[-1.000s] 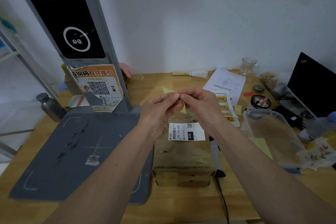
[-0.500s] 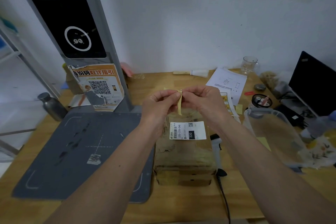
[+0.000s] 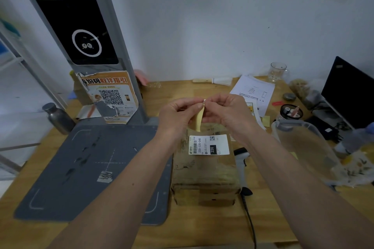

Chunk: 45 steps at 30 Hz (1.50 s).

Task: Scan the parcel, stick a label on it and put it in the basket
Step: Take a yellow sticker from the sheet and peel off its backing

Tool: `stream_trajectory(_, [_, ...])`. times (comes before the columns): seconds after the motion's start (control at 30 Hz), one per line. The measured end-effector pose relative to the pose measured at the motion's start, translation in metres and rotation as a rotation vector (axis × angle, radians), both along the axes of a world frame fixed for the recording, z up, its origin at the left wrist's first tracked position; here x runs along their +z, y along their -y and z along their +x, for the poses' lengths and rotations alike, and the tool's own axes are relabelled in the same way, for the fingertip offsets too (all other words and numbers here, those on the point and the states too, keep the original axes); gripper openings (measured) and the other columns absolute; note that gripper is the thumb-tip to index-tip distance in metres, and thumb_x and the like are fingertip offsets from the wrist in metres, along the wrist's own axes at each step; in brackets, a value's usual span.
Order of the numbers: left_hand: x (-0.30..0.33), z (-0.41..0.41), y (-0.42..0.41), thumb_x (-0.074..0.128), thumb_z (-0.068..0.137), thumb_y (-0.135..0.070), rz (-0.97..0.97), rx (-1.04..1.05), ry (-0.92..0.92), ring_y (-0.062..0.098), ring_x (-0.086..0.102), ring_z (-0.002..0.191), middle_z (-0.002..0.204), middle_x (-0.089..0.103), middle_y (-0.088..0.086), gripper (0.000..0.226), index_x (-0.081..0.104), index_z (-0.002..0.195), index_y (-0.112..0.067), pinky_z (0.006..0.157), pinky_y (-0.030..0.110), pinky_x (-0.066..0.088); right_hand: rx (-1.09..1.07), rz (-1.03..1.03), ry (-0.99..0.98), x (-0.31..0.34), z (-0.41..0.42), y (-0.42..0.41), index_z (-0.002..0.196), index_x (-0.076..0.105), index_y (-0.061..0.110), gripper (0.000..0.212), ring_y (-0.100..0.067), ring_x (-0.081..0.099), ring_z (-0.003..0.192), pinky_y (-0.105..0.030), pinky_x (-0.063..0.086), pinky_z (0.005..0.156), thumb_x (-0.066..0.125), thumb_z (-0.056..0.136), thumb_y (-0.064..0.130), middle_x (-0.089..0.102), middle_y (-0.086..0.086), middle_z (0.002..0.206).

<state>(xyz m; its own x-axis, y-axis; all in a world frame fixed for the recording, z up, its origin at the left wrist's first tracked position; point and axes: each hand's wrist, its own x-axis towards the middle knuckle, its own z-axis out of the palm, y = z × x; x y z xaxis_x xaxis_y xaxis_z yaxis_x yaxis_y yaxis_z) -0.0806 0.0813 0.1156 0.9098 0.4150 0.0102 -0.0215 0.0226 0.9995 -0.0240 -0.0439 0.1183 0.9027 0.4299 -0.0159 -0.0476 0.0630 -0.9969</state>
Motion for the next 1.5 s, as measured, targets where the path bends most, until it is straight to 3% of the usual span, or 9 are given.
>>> stream_trajectory(0.33, [0.001,0.007,-0.006,0.072,0.081,-0.016,0.232,-0.038,-0.015,0.009,0.056,0.073,0.108,0.062,-0.002,0.012,0.074,0.091,-0.022,0.060,0.018,0.047,0.056,0.073,-0.110,-0.001,0.002,0.004,0.074,0.065,0.004,0.015,-0.021,0.068,0.065,-0.027,0.060,0.061,0.061,0.088,-0.001,0.066,-0.016,0.077])
stream_trajectory(0.5, [0.005,0.006,-0.011,0.070,0.084,-0.017,0.238,-0.056,-0.067,0.001,0.042,0.041,0.059,0.057,-0.007,0.005,0.072,0.079,-0.018,0.041,0.016,0.039,0.059,0.140,-0.145,-0.004,0.002,0.003,0.081,0.065,0.003,0.008,-0.024,0.067,0.071,-0.032,0.060,0.067,0.062,0.087,-0.002,0.068,-0.016,0.079])
stream_trajectory(0.63, [0.003,0.006,-0.013,0.069,0.084,-0.019,0.072,0.120,-0.085,0.004,0.041,0.040,0.059,0.057,-0.003,0.005,0.072,0.083,-0.016,0.039,0.016,0.039,0.029,-0.005,-0.089,-0.006,0.000,0.002,0.080,0.069,0.008,0.008,-0.026,0.064,0.079,-0.039,0.056,0.079,0.068,0.083,0.000,0.070,-0.012,0.083])
stream_trajectory(0.77, [0.000,0.005,-0.013,0.067,0.086,-0.020,0.031,0.143,-0.087,0.000,0.044,0.037,0.058,0.055,-0.004,0.005,0.069,0.087,-0.015,0.040,0.014,0.039,-0.001,-0.136,-0.020,-0.002,-0.003,0.002,0.076,0.067,0.012,0.019,-0.013,0.061,0.053,-0.019,0.055,0.057,0.071,0.078,-0.006,0.068,-0.008,0.072])
stream_trajectory(0.83, [-0.002,0.003,-0.014,0.073,0.080,-0.019,0.116,0.102,-0.075,-0.003,0.056,0.050,0.070,0.066,-0.002,0.006,0.070,0.083,-0.016,0.051,0.014,0.047,-0.039,-0.162,0.033,-0.002,-0.003,0.001,0.076,0.067,0.013,0.019,-0.005,0.059,0.048,-0.016,0.053,0.053,0.072,0.077,-0.006,0.067,-0.005,0.071])
stream_trajectory(0.93, [-0.006,-0.001,-0.017,0.082,0.071,-0.020,0.248,0.048,-0.095,0.014,0.061,0.070,0.083,0.072,0.012,0.013,0.072,0.078,-0.016,0.072,0.032,0.054,-0.091,-0.190,0.124,-0.004,-0.004,-0.001,0.074,0.067,0.017,0.021,-0.005,0.059,0.057,-0.019,0.054,0.059,0.073,0.077,-0.003,0.066,-0.001,0.070])
stream_trajectory(1.13, [-0.011,-0.003,-0.014,0.075,0.075,-0.001,0.197,-0.035,-0.008,0.012,0.061,0.070,0.076,0.066,-0.002,0.024,0.062,0.075,-0.021,0.070,0.032,0.052,-0.150,-0.195,0.253,-0.008,-0.009,-0.010,0.074,0.067,0.016,0.021,-0.017,0.060,0.071,-0.032,0.054,0.072,0.074,0.075,-0.004,0.065,-0.005,0.074])
stream_trajectory(1.33, [-0.016,-0.005,-0.008,0.068,0.084,-0.007,0.377,0.070,0.118,-0.001,0.062,0.077,0.080,0.068,-0.019,0.033,0.067,0.078,-0.040,0.075,0.021,0.051,-0.268,-0.201,0.272,-0.011,-0.009,-0.013,0.080,0.066,0.015,0.015,-0.008,0.055,0.062,-0.019,0.052,0.057,0.074,0.077,0.003,0.059,0.003,0.072])
stream_trajectory(1.5, [-0.018,-0.010,0.000,0.062,0.085,0.004,0.519,0.068,0.217,-0.008,0.057,0.098,0.103,0.067,-0.013,0.035,0.070,0.111,-0.018,0.073,0.020,0.049,-0.172,0.077,0.024,-0.011,-0.014,-0.013,0.079,0.069,0.005,0.006,-0.016,0.061,0.061,-0.025,0.056,0.060,0.067,0.085,0.005,0.065,-0.009,0.070])
